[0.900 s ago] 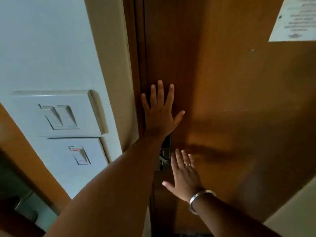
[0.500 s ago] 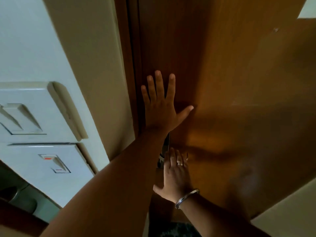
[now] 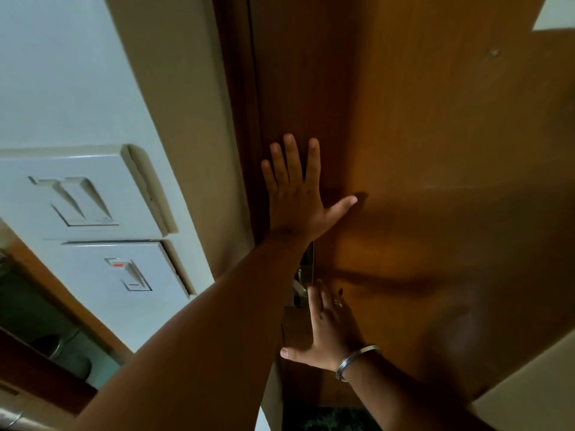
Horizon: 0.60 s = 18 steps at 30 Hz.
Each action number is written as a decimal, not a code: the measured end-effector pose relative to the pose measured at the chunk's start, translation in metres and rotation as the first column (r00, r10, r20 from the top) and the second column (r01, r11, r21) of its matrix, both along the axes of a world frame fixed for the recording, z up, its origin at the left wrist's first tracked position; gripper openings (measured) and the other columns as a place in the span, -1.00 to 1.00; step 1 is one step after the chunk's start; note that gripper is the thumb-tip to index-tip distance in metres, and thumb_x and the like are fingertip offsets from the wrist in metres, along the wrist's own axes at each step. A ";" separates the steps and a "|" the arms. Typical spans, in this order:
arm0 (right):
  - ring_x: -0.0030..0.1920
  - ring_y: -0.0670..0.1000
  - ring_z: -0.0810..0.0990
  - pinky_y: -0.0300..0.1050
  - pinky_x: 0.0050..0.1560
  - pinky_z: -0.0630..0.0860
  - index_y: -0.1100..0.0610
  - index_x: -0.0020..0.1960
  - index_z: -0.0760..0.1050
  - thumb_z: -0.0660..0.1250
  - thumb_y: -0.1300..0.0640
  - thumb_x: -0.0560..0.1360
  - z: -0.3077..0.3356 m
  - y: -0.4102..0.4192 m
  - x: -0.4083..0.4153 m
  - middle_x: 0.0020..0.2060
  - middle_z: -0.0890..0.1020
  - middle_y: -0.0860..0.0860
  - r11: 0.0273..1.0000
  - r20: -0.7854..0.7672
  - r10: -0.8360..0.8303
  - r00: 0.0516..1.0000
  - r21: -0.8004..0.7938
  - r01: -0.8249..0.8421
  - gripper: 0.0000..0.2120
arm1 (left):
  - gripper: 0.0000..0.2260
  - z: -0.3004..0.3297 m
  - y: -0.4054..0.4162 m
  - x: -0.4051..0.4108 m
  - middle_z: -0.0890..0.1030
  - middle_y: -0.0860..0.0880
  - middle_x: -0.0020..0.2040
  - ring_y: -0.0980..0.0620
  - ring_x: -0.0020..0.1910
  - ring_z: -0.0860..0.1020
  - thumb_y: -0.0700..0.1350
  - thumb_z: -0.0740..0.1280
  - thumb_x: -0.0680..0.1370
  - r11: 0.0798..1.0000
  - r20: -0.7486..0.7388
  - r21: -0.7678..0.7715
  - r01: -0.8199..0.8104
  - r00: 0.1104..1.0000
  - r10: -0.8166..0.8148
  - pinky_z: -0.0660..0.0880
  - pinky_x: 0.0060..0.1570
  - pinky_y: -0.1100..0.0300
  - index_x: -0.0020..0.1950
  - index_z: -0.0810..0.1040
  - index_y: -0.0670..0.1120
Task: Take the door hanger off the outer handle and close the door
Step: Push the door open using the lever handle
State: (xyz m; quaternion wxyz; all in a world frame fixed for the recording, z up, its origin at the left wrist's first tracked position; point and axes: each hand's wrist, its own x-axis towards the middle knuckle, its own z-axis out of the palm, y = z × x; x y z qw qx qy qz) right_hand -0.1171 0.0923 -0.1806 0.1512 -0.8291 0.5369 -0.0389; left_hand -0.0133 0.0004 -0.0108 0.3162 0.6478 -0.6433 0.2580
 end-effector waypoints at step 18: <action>0.52 0.21 0.03 0.18 0.49 0.03 0.01 0.55 -0.11 0.14 -0.56 0.23 0.054 0.092 -0.027 0.55 0.06 0.12 1.000 -0.225 0.002 0.974 -0.015 -0.006 0.10 | -0.12 0.009 0.117 -0.020 -0.17 -0.19 0.61 -0.20 0.55 -0.26 0.50 -0.05 0.48 0.994 -0.022 0.112 0.012 1.000 -0.010 -0.36 0.47 -0.14 0.58 -0.30 0.01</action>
